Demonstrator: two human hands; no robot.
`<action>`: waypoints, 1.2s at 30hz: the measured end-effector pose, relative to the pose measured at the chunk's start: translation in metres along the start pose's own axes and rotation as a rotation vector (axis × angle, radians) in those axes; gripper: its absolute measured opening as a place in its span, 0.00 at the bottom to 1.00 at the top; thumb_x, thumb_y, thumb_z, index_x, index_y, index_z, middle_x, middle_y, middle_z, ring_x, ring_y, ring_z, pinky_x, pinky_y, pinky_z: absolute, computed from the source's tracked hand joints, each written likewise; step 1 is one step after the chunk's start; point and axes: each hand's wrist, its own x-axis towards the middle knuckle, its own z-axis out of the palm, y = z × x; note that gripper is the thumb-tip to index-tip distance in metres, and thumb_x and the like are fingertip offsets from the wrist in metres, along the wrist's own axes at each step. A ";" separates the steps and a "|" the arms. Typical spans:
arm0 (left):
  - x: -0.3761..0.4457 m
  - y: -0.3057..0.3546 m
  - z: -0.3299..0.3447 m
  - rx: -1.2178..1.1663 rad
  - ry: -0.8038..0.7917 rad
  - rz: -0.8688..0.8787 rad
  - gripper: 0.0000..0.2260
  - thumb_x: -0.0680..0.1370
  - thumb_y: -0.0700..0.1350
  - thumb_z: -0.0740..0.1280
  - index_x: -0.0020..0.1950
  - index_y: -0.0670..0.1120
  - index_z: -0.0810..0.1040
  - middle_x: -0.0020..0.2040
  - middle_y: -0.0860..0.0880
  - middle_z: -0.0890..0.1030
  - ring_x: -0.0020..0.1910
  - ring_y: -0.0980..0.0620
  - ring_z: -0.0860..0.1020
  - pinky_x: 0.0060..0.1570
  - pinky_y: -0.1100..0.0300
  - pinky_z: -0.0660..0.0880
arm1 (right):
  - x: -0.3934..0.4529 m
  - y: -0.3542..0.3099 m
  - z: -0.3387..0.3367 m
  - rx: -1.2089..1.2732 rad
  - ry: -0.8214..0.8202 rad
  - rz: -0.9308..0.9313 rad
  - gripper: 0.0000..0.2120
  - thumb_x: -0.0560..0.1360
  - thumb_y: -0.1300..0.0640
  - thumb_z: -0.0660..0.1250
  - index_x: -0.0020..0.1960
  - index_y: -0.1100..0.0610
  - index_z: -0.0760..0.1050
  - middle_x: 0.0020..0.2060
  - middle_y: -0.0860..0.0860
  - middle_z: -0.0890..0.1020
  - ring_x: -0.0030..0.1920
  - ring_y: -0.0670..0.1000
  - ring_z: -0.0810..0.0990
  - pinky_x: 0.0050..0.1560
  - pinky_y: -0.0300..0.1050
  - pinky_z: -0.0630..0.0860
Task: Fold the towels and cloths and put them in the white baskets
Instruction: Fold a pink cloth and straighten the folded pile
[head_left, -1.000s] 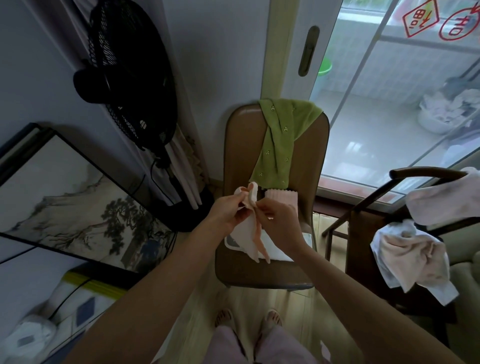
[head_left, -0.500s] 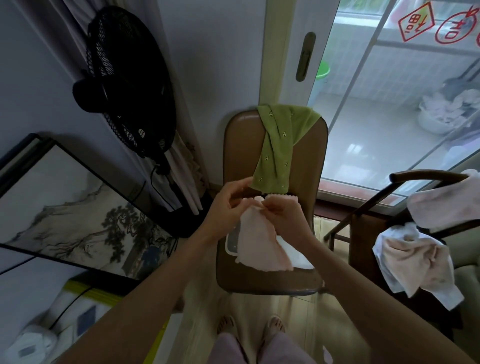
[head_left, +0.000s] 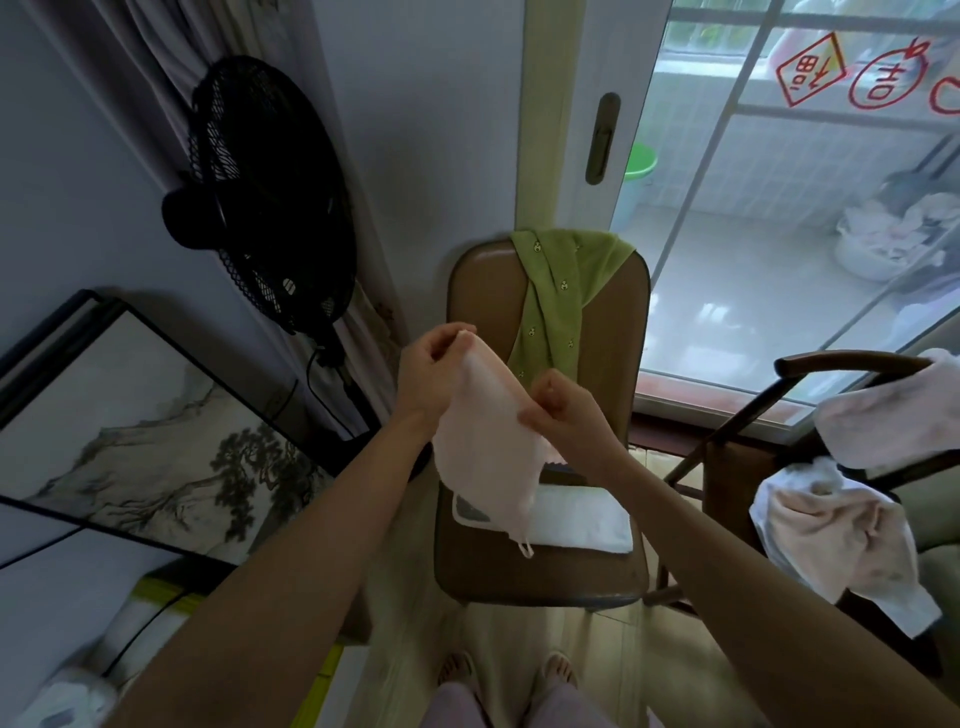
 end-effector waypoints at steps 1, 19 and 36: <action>0.004 0.000 0.001 0.006 0.024 -0.005 0.05 0.79 0.44 0.66 0.49 0.52 0.81 0.46 0.53 0.81 0.46 0.57 0.78 0.44 0.66 0.75 | 0.001 0.003 -0.002 -0.053 -0.023 0.015 0.12 0.74 0.66 0.69 0.40 0.53 0.69 0.32 0.46 0.72 0.31 0.40 0.71 0.35 0.30 0.68; 0.011 -0.034 0.008 0.197 0.290 -0.232 0.10 0.80 0.43 0.65 0.58 0.43 0.81 0.55 0.45 0.81 0.53 0.47 0.77 0.49 0.60 0.71 | -0.003 0.033 -0.045 -0.184 0.339 0.189 0.02 0.71 0.60 0.74 0.39 0.57 0.82 0.34 0.49 0.81 0.37 0.47 0.77 0.41 0.42 0.71; -0.003 -0.056 -0.008 0.418 -0.173 -0.494 0.07 0.78 0.35 0.67 0.55 0.37 0.80 0.55 0.40 0.79 0.53 0.46 0.79 0.43 0.60 0.80 | -0.019 0.060 -0.043 -0.617 0.258 0.222 0.12 0.76 0.62 0.62 0.52 0.53 0.82 0.48 0.53 0.84 0.49 0.56 0.80 0.41 0.45 0.70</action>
